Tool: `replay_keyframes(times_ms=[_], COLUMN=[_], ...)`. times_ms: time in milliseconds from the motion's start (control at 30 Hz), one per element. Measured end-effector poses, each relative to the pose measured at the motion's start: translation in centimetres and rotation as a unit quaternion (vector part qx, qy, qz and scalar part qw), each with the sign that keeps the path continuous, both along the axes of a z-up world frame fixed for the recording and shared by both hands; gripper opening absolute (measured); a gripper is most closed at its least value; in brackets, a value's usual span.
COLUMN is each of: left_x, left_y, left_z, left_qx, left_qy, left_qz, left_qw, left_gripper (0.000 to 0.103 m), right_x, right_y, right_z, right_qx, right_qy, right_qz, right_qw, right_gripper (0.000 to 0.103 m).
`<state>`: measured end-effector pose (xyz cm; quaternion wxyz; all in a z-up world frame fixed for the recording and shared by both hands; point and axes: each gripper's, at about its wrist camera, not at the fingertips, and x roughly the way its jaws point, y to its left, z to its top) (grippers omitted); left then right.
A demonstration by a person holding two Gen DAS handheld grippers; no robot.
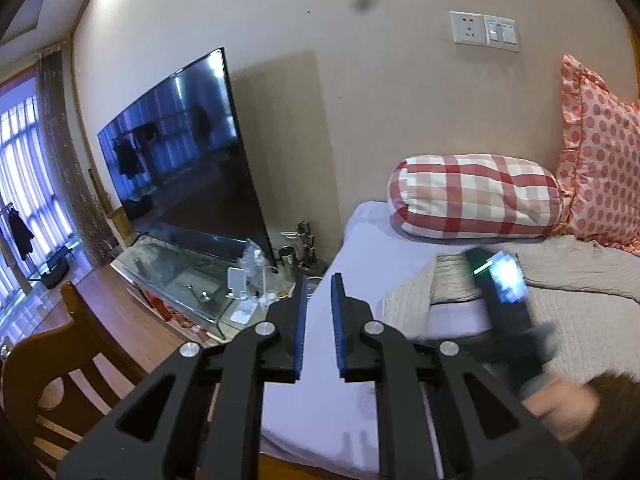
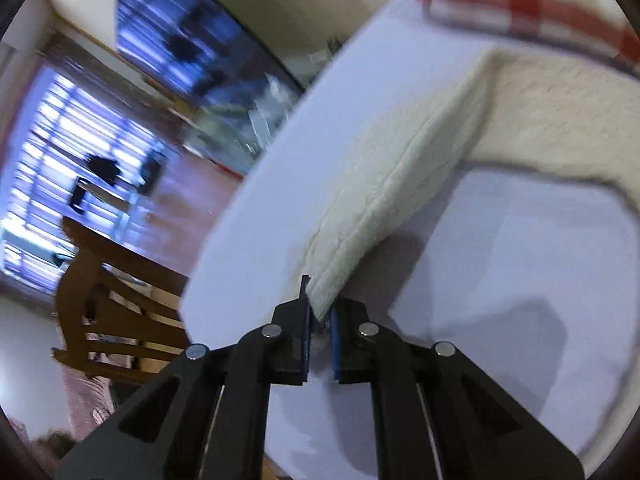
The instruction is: Fold small clothes
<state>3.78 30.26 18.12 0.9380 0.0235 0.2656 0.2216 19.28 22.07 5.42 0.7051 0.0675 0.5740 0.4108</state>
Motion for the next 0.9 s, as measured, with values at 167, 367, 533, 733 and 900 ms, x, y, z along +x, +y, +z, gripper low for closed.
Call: replay_keyframes(times_ms=[167,367,533,733,900], left_x=[2.3,6.7,10.5,13.7,14.7], left_y=[-2.1,-8.2,-14.4,-19.6,-22.6], left_z=[-0.8,-2.1,-4.1,-5.8,-7.4], left_qx=[-0.004,-0.004,-0.003,-0.005,0.007], left_qy=[0.011,0.024,0.045,0.063,0.077], left_qz=[-0.032,-0.105,-0.170,-0.221,-0.250], left_qw=[0.9994,0.9942,0.9844,0.9731,0.9652], left_gripper=[0.013,0.015,0.016,0.017,0.018], right_x=[4.4,9.9,13.4,16.8,17.3], right_y=[-11.2,-28.5,-40.0,-46.1,-49.8], right_z=[6.1,9.4,7.3,3.4,0.1], right_qx=[0.104,0.154,0.170,0.164,0.052], right_qy=[-0.026,-0.052,-0.026,0.007,0.004], right_qz=[-0.054,-0.184,-0.272,-0.324,-0.358], right_qw=[0.993,0.969,0.947,0.932,0.932], right_gripper=[0.008,0.008,0.008,0.008,0.009])
